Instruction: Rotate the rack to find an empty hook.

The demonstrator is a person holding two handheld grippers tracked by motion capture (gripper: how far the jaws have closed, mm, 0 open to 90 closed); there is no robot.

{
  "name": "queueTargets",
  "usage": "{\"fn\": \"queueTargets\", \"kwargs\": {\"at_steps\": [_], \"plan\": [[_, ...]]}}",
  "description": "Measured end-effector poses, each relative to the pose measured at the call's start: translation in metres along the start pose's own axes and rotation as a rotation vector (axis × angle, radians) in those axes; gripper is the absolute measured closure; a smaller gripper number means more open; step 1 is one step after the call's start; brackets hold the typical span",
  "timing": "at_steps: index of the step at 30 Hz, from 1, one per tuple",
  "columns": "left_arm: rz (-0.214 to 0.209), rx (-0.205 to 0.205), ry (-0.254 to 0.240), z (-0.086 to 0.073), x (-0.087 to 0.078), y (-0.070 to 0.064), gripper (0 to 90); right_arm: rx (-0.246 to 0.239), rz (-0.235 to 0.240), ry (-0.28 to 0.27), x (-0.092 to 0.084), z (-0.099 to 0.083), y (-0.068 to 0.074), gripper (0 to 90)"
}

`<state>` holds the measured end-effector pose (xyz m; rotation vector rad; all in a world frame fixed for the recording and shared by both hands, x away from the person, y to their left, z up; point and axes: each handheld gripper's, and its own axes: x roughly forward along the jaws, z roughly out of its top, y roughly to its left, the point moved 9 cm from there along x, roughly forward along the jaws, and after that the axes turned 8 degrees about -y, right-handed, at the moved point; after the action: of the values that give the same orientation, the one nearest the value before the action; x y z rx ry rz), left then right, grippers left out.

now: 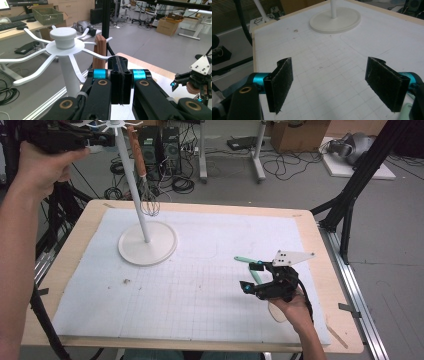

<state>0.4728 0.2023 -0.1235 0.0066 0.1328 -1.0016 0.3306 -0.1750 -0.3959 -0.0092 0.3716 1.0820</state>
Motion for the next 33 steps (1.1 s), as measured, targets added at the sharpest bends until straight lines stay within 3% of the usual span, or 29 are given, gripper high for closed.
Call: {"fn": "queueTargets", "kwargs": {"at_steps": [33], "plan": [[-0.008, 0.003, 0.004, 0.0003, 0.0093, -0.0058, 89.5, -0.005, 0.002, -0.004, -0.0007, 0.0003, -0.0003, 21.0]]}}
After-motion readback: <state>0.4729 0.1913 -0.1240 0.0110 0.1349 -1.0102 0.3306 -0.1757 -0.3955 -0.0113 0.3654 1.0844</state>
